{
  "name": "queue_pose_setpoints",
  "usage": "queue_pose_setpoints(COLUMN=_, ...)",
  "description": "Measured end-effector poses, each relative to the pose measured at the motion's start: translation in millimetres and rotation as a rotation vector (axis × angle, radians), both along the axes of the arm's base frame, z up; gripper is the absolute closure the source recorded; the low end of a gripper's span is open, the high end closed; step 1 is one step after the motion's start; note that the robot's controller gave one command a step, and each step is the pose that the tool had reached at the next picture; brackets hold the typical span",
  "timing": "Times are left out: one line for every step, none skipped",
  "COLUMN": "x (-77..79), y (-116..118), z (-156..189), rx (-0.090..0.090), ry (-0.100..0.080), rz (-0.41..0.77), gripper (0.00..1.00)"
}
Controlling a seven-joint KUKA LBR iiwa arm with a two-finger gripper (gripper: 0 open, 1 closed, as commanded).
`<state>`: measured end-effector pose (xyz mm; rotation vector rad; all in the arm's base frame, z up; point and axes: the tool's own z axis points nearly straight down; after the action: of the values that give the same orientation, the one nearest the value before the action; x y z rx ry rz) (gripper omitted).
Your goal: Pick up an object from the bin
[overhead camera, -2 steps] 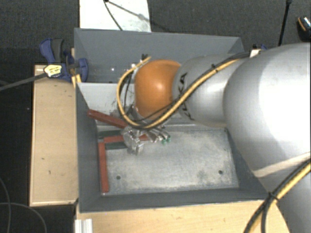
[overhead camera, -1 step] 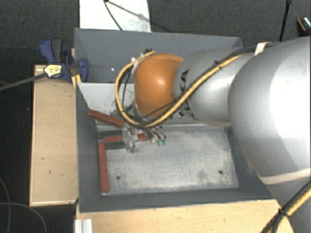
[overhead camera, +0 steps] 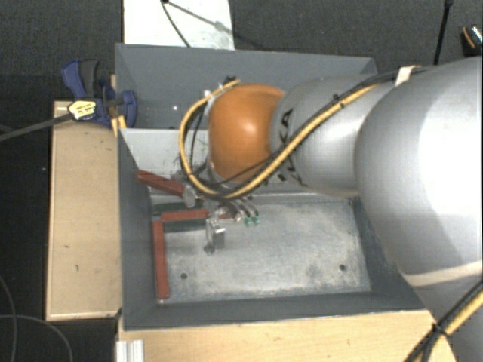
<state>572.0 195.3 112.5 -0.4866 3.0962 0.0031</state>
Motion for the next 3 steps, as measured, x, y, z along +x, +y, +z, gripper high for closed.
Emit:
queue_pose_setpoints(x=22.1, y=0, z=7, rx=0.000, ry=0.001, rz=-0.070, gripper=0.00)
queue_pose_setpoints(x=21.6, y=0, z=7, rx=0.000, ry=0.002, rz=-0.068, gripper=0.00)
queue_pose_setpoints(x=-6.1, y=37, z=106, rx=0.005, ry=-0.003, rz=-0.171, gripper=0.00)
